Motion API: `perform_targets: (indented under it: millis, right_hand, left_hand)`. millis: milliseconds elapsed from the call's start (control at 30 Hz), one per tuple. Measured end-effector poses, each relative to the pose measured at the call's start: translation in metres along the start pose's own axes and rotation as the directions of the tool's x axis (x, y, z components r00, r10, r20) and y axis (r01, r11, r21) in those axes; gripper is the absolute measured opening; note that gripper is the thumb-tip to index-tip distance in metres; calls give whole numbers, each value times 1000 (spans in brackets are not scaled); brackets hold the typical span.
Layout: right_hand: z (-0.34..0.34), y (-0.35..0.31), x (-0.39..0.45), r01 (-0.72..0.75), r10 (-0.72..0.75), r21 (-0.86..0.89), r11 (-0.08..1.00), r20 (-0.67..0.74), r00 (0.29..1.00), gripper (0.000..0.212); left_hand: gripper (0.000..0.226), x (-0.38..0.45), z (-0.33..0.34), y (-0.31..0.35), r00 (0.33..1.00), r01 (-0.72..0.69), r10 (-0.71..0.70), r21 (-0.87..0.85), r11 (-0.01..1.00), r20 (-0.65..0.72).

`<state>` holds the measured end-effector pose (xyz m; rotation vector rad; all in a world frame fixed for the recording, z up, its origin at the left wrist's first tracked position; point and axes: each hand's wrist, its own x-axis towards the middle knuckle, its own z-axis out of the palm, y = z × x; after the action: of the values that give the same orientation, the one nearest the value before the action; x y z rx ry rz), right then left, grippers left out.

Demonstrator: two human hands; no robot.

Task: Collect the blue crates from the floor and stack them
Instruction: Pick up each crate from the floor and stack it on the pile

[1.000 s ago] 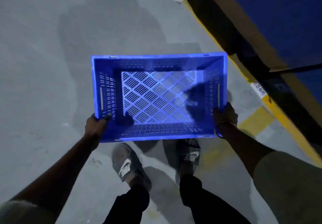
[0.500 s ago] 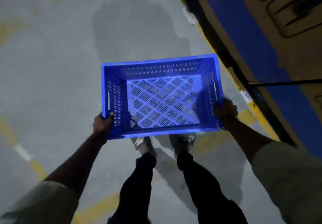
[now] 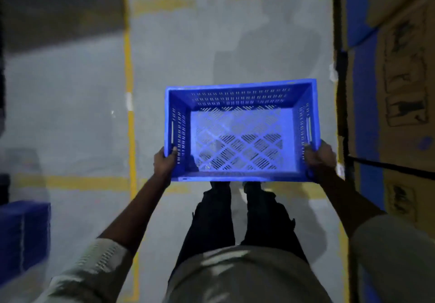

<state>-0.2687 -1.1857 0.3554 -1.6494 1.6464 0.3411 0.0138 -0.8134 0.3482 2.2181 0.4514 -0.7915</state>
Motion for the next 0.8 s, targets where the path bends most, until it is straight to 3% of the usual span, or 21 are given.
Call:
perform_targets:
  millis: [200,400,800]
  right_hand:
    - [20,-106,-60,216,-200,-154,964,110,973,39]
    - [89,-199,-143,432,-390,-235,871,206,898,36]
    - [310,-318,-372,697,-599,-323,641,357,717,40]
  left_hand:
    - [29,-63,-91,-53,972,138,-198,-371,918,-130]
    - [25,-83,-185,-138,927,116,-316,-651,751,-200]
    - [9,-95,-404,-305,856,-66,-416,-863,500,-306]
